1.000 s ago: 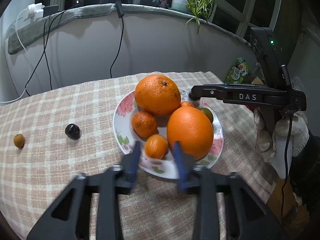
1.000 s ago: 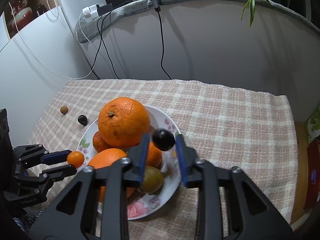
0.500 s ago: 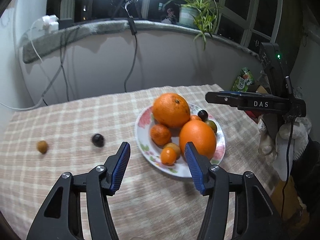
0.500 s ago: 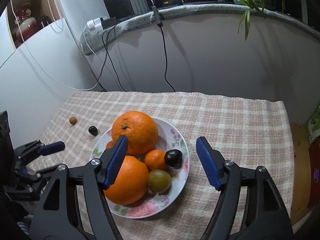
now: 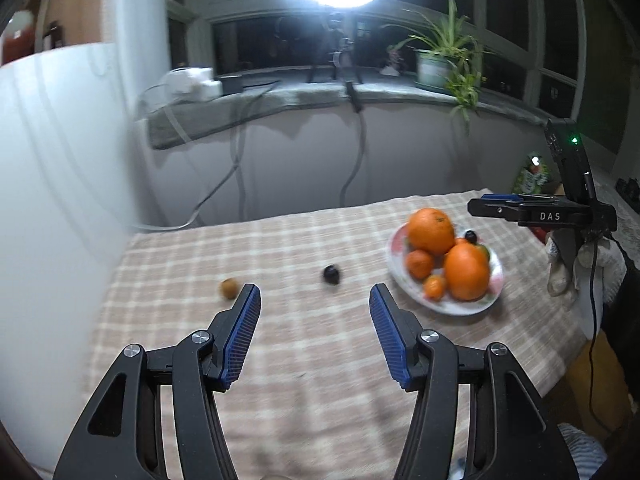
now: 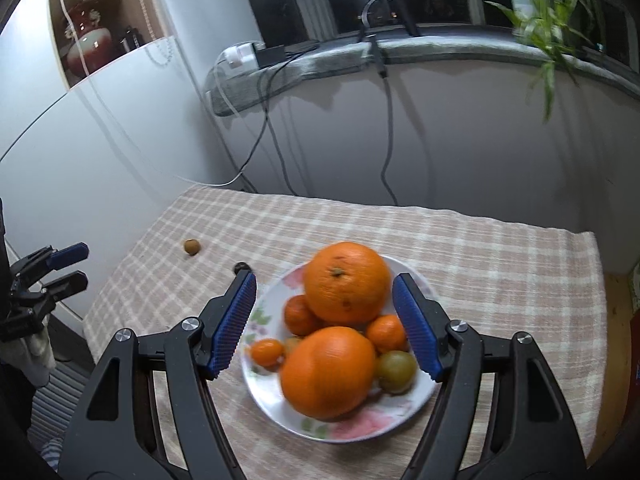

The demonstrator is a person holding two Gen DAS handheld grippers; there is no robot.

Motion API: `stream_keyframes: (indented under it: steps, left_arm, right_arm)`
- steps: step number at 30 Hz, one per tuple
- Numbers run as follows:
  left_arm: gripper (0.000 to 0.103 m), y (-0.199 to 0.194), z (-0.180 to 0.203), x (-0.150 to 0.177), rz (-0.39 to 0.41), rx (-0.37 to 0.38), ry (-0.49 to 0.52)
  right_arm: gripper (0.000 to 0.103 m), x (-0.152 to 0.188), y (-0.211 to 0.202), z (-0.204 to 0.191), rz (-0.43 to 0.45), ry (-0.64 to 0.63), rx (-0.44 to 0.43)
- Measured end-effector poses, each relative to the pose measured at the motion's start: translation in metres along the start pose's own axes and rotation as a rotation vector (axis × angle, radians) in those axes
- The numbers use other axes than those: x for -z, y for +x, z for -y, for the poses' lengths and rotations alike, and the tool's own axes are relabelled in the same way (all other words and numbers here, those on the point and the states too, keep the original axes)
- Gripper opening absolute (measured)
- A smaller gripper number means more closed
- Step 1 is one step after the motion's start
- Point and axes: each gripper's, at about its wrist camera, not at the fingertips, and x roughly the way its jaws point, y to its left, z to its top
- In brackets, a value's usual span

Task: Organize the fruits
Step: 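Withdraw both tools from the plate toward the last fruits, then grasp the second dark plum with the right tool while the left tool grasps a small brown fruit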

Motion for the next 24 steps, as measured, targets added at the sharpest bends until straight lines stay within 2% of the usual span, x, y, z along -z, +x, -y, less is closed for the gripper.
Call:
stream_keyframes:
  steps: [4, 9, 17, 24]
  left_arm:
    - [0.056, -0.003, -0.024, 0.022, -0.012, -0.030, -0.049]
    - [0.056, 0.017, -0.053, 0.040, -0.032, -0.069, -0.098]
    - [0.056, 0.060, -0.095, 0.042, -0.043, -0.062, -0.198]
    - [0.052, 0.108, -0.106, 0.032, -0.076, -0.033, -0.229]
  right_arm:
    - [0.073, -0.002, 0.016, -0.021, -0.022, -0.026, -0.026]
    - [0.073, -0.005, 0.042, -0.046, -0.066, -0.070, -0.041]
    - [0.073, -0.009, 0.088, -0.081, -0.148, -0.154, -0.041]
    - [0.073, -0.011, 0.132, -0.102, -0.219, -0.221, -0.033]
